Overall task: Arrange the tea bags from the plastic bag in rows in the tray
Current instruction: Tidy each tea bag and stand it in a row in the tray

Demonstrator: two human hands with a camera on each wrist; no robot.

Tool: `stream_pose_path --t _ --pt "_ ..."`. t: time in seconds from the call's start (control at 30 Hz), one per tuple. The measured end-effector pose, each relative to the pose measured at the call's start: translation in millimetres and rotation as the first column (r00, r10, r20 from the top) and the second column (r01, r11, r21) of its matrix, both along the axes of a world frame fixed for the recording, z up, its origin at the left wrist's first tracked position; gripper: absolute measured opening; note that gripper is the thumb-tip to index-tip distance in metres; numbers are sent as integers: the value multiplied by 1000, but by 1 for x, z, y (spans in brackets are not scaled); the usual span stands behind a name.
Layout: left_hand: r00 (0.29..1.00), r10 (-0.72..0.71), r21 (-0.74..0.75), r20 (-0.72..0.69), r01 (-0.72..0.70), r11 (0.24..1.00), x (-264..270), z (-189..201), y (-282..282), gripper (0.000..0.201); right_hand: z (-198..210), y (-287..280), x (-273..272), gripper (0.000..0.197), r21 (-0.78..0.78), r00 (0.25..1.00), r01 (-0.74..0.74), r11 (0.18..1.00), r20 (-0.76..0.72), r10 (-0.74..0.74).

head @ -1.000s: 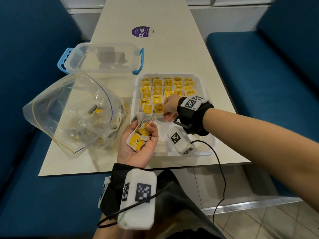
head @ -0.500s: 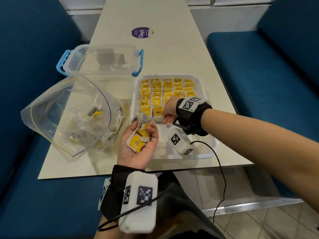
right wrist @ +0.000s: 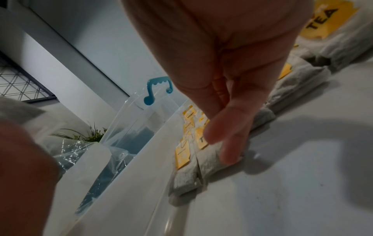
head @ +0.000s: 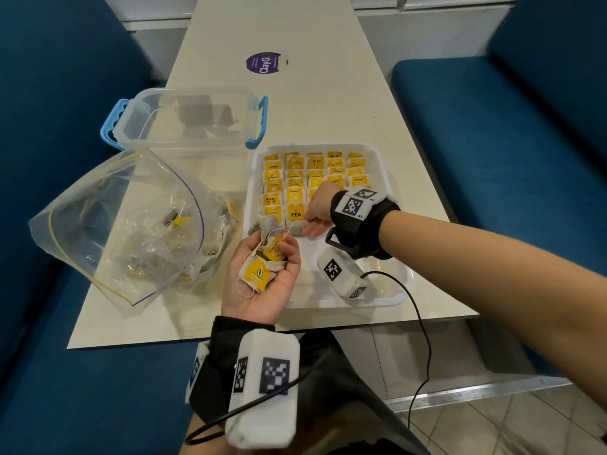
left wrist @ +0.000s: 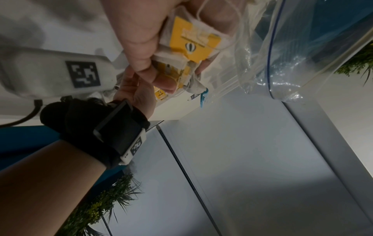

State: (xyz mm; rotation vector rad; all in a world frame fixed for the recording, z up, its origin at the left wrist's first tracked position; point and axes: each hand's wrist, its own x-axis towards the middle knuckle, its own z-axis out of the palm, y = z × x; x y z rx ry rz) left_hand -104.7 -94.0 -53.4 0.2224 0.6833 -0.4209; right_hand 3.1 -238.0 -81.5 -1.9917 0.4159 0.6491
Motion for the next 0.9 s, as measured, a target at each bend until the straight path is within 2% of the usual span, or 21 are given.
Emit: stream_pose_path --t 0.13,0.3,0.37,0.43,0.53,0.6,0.67,0.8,0.9 --pt "999 6 -56 47 -3 998 0 -1 1 34 -3 7 -1 16 -55 997 36 998 -72 -40" --pt "998 9 -75 66 -4 997 -1 1 1 38 -4 3 -1 18 -12 992 73 997 -103 -74" --pt "998 20 -82 61 -15 997 -1 1 2 35 2 -1 -4 12 2 993 54 999 -108 -53" --pt "998 27 -81 64 -22 996 -1 3 4 30 10 -2 -6 1 -39 1000 -6 999 -24 5" --pt "994 47 -100 103 -37 994 -2 6 8 28 29 0 -10 18 -138 999 -43 990 15 45" --pt "990 64 -104 123 -51 993 -2 6 9 37 48 0 -15 16 -101 998 -24 995 49 29" --pt "991 49 -79 122 -40 996 -2 6 8 35 69 0 -25 14 -55 986 -26 998 162 35" --pt "987 -68 -52 144 77 996 -3 9 1 29 98 1 -52 18 -89 882 -170 981 430 192" --pt "975 -138 -37 172 147 988 -6 14 -10 26 104 2 -69 25 -220 767 -321 921 511 390"
